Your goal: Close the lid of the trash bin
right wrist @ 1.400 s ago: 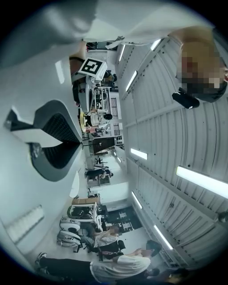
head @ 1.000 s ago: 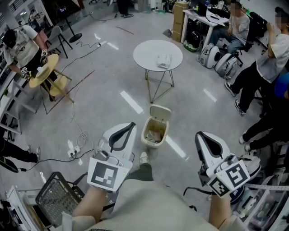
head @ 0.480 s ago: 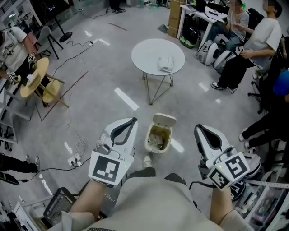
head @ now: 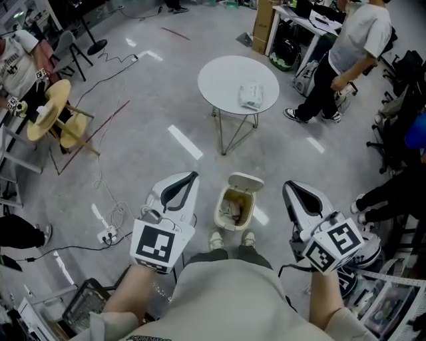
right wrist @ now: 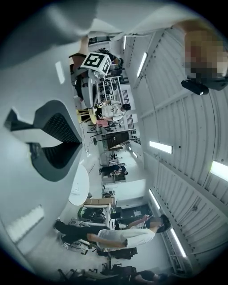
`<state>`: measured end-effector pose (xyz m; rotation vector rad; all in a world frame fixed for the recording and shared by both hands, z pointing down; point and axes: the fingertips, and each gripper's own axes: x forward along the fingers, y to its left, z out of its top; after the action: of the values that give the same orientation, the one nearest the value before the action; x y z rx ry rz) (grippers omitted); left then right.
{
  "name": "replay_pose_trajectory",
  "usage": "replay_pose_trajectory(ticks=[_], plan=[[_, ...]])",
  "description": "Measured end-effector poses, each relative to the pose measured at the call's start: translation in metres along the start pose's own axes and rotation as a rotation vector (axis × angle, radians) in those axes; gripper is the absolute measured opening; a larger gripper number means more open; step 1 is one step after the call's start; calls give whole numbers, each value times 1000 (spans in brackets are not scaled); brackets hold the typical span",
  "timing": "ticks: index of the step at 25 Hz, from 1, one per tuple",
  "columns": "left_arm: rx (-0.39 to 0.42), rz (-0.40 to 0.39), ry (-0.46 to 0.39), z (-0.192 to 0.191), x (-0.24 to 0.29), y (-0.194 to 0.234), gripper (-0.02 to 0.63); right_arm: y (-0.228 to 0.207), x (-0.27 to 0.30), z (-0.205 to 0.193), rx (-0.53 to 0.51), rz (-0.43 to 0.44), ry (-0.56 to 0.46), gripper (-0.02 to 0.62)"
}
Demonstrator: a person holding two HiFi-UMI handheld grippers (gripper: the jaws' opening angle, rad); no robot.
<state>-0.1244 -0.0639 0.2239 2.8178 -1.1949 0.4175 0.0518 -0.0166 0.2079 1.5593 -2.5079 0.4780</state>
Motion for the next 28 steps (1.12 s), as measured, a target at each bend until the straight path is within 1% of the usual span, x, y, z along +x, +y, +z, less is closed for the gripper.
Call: replay_pose_trajectory(ticks=[3,6,9,14,19,22,24,28], plan=[[-9,7,11,-5,4,3,2,-6,7,-5,17,14,10,3],[23,-6,25,-7,15,3,2,-22,13,-12,54,11,29,3],[37,-18,43,-12,29,3,2,-40,24,-21,91,12,54,3],[2,-13,92,-30,57,1,3,-79,58,-48,143,12,99,3],[-50,-12,140,-51,98,2,3,-122,107,-97,189,-10,189,3],[-63,-23,155,-67,123,2,3,-144,135,-133,245,-15,256,3],[-80,-34,170,-84,137,2,3,-155,152,-158,273,-12,302,3],[-96,-39,223,-125,161,1,2,-174,181,-214,272,-11,415,3]])
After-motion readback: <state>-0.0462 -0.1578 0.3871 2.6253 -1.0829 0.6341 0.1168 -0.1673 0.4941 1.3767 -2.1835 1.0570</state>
